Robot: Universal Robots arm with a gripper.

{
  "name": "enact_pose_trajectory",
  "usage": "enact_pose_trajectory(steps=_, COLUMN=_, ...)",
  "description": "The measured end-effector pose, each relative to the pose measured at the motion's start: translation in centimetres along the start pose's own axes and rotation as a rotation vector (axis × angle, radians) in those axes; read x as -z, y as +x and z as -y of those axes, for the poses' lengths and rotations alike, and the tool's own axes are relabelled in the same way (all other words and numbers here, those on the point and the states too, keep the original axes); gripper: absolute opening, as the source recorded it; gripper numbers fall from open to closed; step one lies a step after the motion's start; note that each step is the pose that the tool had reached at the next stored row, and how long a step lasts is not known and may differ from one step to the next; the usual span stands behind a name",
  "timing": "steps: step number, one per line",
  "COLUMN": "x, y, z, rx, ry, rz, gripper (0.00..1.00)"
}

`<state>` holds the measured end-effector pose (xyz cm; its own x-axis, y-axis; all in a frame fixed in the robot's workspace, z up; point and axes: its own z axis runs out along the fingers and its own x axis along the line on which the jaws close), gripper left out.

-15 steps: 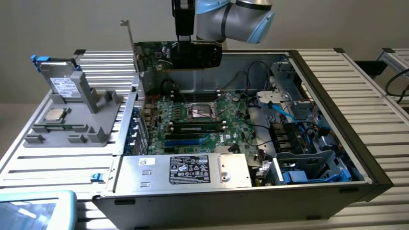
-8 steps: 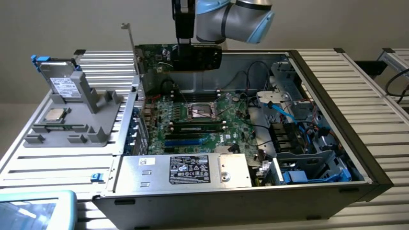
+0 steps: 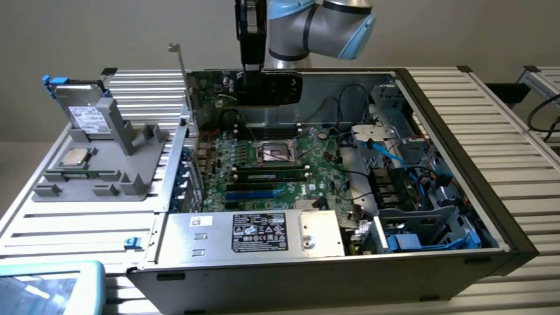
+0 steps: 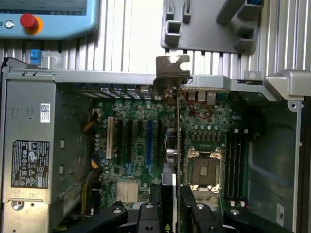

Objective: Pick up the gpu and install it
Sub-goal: 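Insert the gpu into the slot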

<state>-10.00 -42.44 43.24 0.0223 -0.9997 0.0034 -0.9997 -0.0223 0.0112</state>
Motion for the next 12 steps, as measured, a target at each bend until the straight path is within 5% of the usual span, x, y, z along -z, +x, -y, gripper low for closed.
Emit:
enact_pose_trajectory(steps=5, x=-0.92, y=1.4, z=0.02, rx=-0.001, ry=0.0003, rz=0.0028, gripper=0.27)
enact_pose_trajectory(steps=12, x=-2.08, y=1.7, z=0.6, rx=-0.004, ry=0.0001, rz=0.0025, gripper=0.27)
